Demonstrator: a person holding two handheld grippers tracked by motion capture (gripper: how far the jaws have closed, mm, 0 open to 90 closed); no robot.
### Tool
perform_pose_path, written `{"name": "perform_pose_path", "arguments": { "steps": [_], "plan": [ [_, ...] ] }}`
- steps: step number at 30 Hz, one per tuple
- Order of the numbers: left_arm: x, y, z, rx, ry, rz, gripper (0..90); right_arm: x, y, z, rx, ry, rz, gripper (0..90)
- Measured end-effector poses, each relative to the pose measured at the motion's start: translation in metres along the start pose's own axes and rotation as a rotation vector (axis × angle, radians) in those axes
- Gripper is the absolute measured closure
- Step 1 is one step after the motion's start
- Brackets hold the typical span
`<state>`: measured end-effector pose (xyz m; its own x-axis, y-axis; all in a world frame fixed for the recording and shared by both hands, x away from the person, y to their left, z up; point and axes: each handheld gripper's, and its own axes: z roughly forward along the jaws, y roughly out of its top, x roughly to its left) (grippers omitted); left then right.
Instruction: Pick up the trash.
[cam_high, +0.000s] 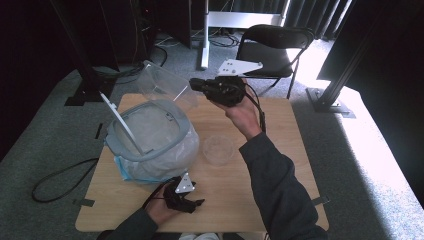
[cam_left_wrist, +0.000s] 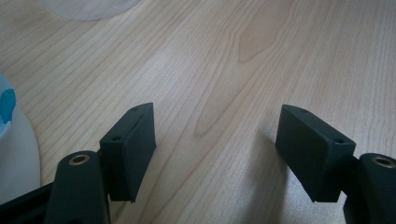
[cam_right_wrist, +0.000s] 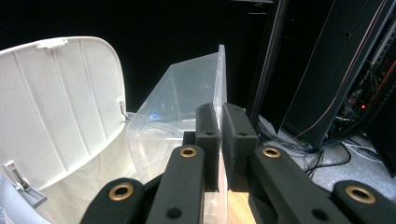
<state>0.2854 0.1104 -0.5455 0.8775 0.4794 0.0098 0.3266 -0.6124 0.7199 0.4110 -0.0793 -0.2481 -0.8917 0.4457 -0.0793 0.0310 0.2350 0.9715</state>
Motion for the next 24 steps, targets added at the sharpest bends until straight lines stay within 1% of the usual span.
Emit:
{"name": "perform_pose_path", "arguments": {
  "steps": [16, 24],
  "plan": [
    [0.000, 0.000, 0.000, 0.003, 0.000, 0.003, 28.9, 0.006, 0.003, 0.004, -0.014, 0.014, -0.009, 85.8],
    [0.000, 0.000, 0.000, 0.004, 0.001, 0.004, 28.9, 0.013, 0.006, 0.009, -0.023, 0.032, -0.016, 85.7]
  ]
}}
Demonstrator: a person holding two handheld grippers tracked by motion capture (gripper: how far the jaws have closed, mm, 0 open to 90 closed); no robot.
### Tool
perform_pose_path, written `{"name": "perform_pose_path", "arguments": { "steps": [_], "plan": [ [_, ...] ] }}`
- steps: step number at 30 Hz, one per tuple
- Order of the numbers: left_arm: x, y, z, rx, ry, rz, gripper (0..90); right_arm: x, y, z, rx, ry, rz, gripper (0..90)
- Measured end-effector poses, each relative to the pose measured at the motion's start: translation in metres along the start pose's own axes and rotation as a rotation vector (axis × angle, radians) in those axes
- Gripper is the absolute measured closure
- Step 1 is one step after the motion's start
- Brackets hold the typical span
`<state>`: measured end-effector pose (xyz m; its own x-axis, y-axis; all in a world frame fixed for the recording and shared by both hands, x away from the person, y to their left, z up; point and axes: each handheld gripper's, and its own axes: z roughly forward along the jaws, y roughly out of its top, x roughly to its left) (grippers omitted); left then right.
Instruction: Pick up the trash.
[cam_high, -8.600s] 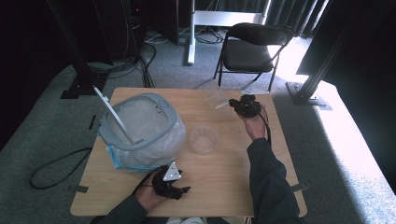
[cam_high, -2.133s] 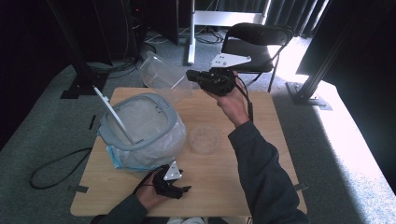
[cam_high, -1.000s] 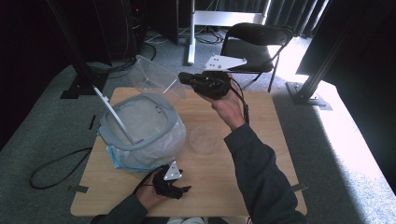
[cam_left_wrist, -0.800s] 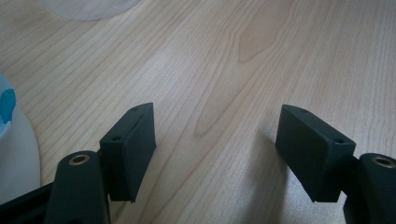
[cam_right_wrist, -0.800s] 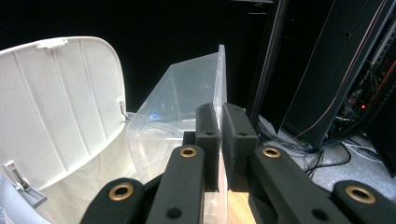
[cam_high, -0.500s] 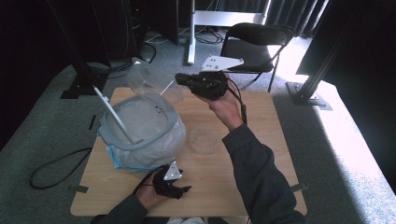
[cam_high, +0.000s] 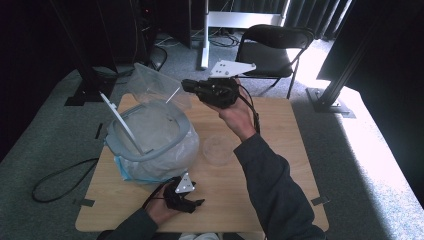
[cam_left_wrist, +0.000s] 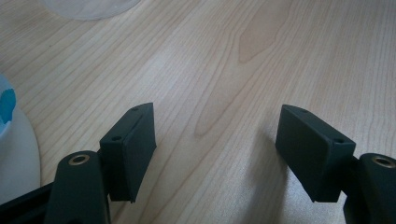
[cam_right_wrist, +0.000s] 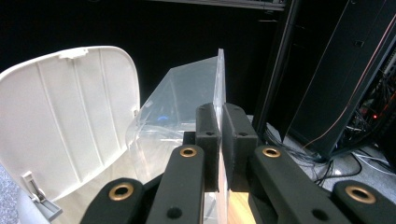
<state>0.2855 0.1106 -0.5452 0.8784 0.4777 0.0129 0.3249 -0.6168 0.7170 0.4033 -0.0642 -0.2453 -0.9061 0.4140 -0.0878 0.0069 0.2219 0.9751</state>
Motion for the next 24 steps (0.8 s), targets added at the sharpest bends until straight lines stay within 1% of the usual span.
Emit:
{"name": "perform_pose_path", "arguments": {
  "steps": [19, 24],
  "plan": [
    [0.000, 0.000, 0.000, -0.002, 0.001, -0.002, 28.9, 0.014, 0.007, 0.005, -0.015, 0.031, -0.021, 85.8],
    [0.000, 0.000, 0.000, -0.003, 0.001, -0.002, 28.9, 0.015, 0.007, 0.006, -0.012, 0.034, -0.022, 85.7]
  ]
}}
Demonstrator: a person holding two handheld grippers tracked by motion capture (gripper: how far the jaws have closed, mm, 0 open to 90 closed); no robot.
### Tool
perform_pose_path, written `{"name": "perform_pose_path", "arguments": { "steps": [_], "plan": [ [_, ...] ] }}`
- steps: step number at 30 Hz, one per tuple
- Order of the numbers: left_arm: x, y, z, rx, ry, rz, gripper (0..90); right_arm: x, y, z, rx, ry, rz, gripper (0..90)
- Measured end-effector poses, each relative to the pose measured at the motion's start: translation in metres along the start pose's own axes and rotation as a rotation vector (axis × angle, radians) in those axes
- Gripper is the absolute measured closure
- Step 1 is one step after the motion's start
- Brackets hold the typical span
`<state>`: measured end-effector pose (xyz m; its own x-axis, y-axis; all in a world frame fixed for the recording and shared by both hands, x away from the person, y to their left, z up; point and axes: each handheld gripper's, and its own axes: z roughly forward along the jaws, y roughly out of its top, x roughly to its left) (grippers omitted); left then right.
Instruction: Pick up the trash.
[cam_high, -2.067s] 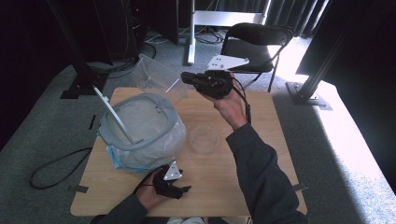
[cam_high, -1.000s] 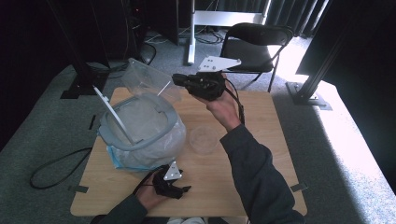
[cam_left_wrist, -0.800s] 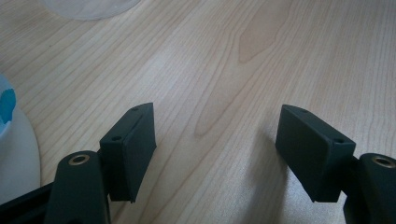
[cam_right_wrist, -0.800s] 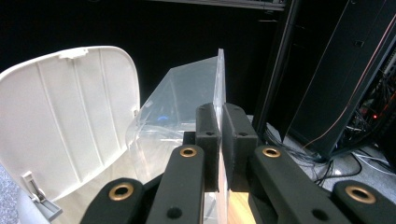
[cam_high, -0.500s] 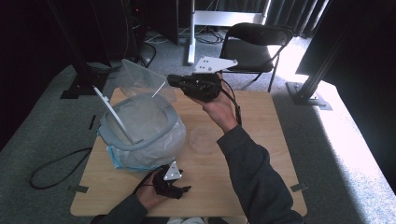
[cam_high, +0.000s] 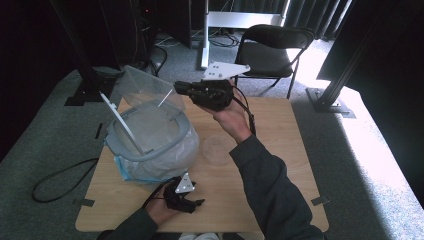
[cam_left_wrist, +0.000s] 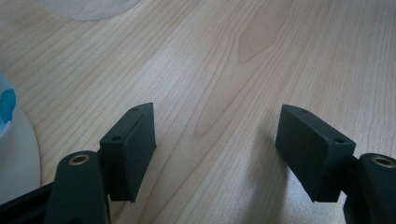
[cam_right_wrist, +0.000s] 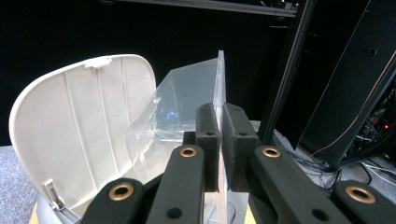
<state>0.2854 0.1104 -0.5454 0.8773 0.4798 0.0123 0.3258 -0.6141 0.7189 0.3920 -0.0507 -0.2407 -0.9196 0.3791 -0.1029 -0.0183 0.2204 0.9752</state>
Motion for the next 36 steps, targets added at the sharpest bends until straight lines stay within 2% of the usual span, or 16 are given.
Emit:
{"name": "perform_pose_path", "arguments": {
  "steps": [12, 17, 18, 19, 20, 21, 23, 25, 27, 29, 36],
  "plan": [
    [0.000, 0.000, 0.000, 0.001, 0.000, 0.002, 28.9, 0.003, 0.002, 0.003, -0.008, 0.007, -0.004, 85.7],
    [0.000, 0.000, 0.000, 0.000, 0.000, 0.001, 28.9, 0.010, 0.003, 0.005, -0.022, 0.031, -0.004, 85.7],
    [0.000, 0.000, 0.000, 0.000, -0.001, 0.001, 28.9, 0.012, 0.004, 0.007, -0.018, 0.060, 0.002, 84.7],
    [0.000, 0.000, 0.000, 0.000, 0.000, 0.001, 28.9, 0.013, 0.004, 0.008, -0.015, 0.110, 0.004, 81.6],
    [0.000, 0.000, 0.000, 0.002, 0.000, 0.002, 28.9, 0.014, 0.003, 0.008, -0.024, 0.188, 0.013, 70.1],
    [0.000, 0.000, 0.000, 0.002, 0.000, 0.002, 28.9, 0.014, 0.003, 0.008, -0.024, 0.188, 0.013, 70.1],
    [0.000, 0.000, 0.000, 0.003, 0.000, 0.003, 28.9, 0.015, 0.004, 0.004, -0.031, 0.222, -0.009, 65.7],
    [0.000, 0.000, 0.000, 0.005, 0.000, 0.004, 28.9, 0.014, 0.005, 0.004, -0.017, 0.212, -0.007, 66.6],
    [0.000, 0.000, 0.000, 0.004, 0.000, 0.003, 28.9, 0.014, 0.004, 0.006, 0.026, 0.200, -0.022, 66.5],
    [0.000, 0.000, 0.000, 0.003, 0.000, 0.003, 28.9, 0.015, 0.001, 0.007, 0.047, 0.180, -0.030, 66.7],
    [0.000, 0.000, 0.000, 0.003, 0.000, 0.003, 28.9, 0.020, -0.005, 0.013, 0.069, 0.205, -0.039, 65.3]
  ]
}}
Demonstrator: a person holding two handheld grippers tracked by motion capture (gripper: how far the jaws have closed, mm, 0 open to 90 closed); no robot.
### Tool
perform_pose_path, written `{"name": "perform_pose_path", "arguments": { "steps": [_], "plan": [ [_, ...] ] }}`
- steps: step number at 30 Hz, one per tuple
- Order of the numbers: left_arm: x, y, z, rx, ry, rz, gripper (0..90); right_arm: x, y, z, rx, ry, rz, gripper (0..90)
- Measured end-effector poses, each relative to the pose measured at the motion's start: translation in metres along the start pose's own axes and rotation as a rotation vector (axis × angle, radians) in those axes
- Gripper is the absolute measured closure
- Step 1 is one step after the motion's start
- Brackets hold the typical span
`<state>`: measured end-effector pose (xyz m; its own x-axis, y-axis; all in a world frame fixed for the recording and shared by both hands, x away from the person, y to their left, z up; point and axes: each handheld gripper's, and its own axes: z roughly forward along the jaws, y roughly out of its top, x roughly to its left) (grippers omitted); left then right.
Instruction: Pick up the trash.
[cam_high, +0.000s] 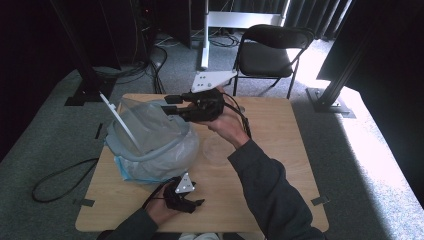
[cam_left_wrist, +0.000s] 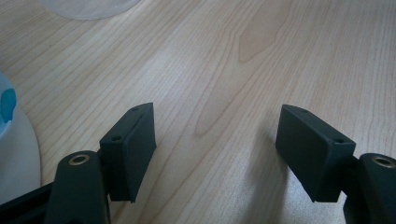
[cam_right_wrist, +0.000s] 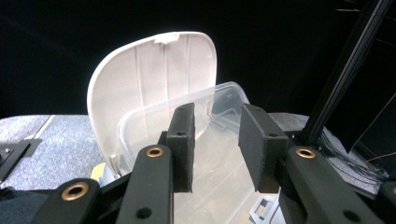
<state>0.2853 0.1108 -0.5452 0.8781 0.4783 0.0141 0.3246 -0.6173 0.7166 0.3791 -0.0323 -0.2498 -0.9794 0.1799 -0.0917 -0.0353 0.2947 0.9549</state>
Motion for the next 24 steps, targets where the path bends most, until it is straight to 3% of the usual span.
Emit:
{"name": "perform_pose_path", "arguments": {
  "steps": [17, 24],
  "plan": [
    [0.000, 0.000, 0.000, 0.001, 0.000, 0.001, 28.9, 0.018, 0.004, 0.018, 0.015, 0.066, -0.026, 64.3],
    [0.000, 0.000, 0.000, 0.000, 0.000, 0.000, 28.9, 0.021, 0.005, 0.021, 0.023, 0.071, -0.030, 64.7]
  ]
}}
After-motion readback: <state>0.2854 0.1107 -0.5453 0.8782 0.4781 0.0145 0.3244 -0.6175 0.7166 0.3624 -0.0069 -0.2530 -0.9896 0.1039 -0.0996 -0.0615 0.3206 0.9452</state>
